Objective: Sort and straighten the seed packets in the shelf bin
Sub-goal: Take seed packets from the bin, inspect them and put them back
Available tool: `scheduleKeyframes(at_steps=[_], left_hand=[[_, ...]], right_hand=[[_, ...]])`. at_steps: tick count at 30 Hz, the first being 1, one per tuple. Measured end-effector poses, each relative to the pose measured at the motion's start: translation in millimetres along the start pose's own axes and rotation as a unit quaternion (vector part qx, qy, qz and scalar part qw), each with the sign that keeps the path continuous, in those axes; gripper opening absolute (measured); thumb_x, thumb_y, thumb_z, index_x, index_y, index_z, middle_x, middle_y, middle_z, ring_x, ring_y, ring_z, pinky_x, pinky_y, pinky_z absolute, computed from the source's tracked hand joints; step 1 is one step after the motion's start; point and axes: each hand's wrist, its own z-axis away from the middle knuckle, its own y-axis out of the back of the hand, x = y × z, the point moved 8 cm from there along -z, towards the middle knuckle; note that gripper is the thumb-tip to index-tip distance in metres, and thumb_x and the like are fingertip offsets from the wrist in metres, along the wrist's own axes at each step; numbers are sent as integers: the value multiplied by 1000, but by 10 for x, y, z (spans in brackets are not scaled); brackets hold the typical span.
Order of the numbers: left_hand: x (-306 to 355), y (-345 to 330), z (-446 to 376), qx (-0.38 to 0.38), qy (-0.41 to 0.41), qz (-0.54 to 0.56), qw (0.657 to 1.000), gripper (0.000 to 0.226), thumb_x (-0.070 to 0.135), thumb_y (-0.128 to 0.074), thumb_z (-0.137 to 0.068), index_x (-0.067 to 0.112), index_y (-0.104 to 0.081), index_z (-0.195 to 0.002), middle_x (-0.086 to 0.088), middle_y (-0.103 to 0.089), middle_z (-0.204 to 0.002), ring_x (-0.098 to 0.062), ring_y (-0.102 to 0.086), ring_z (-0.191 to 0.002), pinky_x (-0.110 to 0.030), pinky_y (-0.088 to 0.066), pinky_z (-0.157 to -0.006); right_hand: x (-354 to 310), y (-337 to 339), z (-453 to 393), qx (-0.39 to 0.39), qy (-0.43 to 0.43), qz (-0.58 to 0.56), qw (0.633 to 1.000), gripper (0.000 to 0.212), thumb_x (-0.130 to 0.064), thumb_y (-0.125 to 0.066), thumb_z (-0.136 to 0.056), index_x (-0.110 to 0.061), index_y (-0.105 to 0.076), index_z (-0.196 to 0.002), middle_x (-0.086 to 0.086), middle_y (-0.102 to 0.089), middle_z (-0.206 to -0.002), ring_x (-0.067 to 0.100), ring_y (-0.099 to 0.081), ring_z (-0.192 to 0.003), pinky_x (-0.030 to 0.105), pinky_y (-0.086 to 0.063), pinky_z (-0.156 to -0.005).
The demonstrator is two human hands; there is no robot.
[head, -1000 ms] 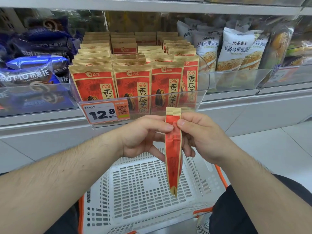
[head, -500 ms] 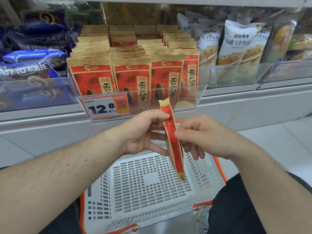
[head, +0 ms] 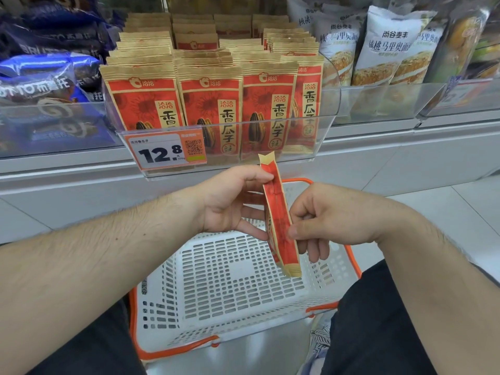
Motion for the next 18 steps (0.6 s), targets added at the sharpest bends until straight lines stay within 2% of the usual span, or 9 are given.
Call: scheduleKeyframes(at_steps=[4, 10, 15, 18], left_hand=[[-25, 13, -23, -7, 9, 1, 1000, 36, 31, -53, -93, 15, -69, -66, -7, -68, -76, -28, -69, -70, -49, -60, -68], [-3, 18, -22, -4, 9, 5, 1000, 29, 32, -52, -93, 13, -66, -76, -7, -68, -78, -29, -70, -70, -47, -60, -69], [3, 19, 1, -1, 10, 7, 1000, 31, 32, -52, -93, 13, -66, -73, -8, -67, -79, -29, -69, -73, -52, -59, -77], [34, 20, 10, 11, -4, 2, 1000, 25, 32, -54, -94, 14, -62, -79, -8, -64, -81, -28, -67, -74, -54, -59, -78]], right_hand=[[-7, 8, -10, 1, 6, -26, 1000, 24, -7, -58, -96, 5, -67, -76, 9, -72, -70, 17, -69, -58, 29, -58, -59], [-35, 38, -26, 16, 17, -48, 999, 28, -2, -58, -92, -5, -67, -66, 9, -71, -65, 17, -67, -53, 30, -57, -57], [-23, 31, -31, 17, 9, -44, 999, 26, -3, -59, -92, -4, -68, -67, 12, -72, -68, 17, -68, -54, 30, -58, -58], [4, 40, -69, 46, -15, -4, 999, 28, -9, -61, -89, -8, -65, -62, 9, -71, -65, 18, -69, -56, 30, -58, -59]])
